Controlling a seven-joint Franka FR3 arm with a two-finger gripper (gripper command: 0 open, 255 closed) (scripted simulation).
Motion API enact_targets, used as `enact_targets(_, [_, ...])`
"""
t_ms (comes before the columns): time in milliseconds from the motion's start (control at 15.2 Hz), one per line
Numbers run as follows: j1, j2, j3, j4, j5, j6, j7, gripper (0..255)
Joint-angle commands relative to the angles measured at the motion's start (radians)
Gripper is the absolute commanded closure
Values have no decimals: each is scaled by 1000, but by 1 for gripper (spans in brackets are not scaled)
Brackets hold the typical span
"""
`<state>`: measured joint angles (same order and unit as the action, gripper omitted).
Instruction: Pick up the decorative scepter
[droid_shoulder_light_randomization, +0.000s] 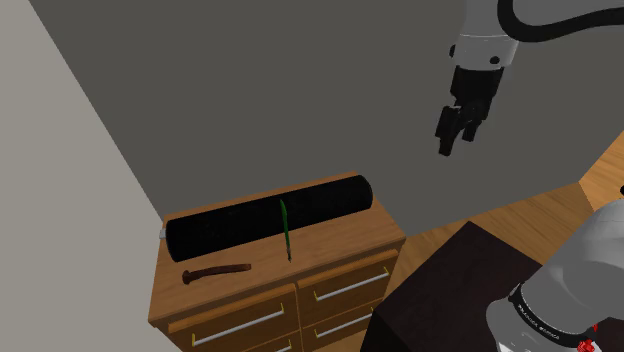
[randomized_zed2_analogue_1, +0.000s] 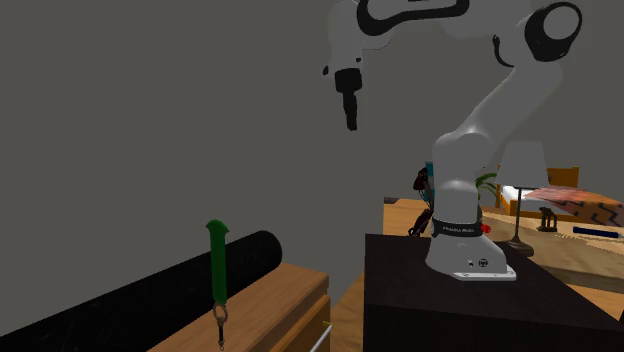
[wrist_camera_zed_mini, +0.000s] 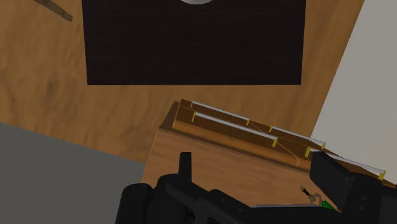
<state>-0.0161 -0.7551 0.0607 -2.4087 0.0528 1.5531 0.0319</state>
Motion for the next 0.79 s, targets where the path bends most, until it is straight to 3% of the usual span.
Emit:
enact_targets(0, [0,0,0,0,0,0,0,0])
enact_targets(726, [80,102,117,-255,94,512,35,0])
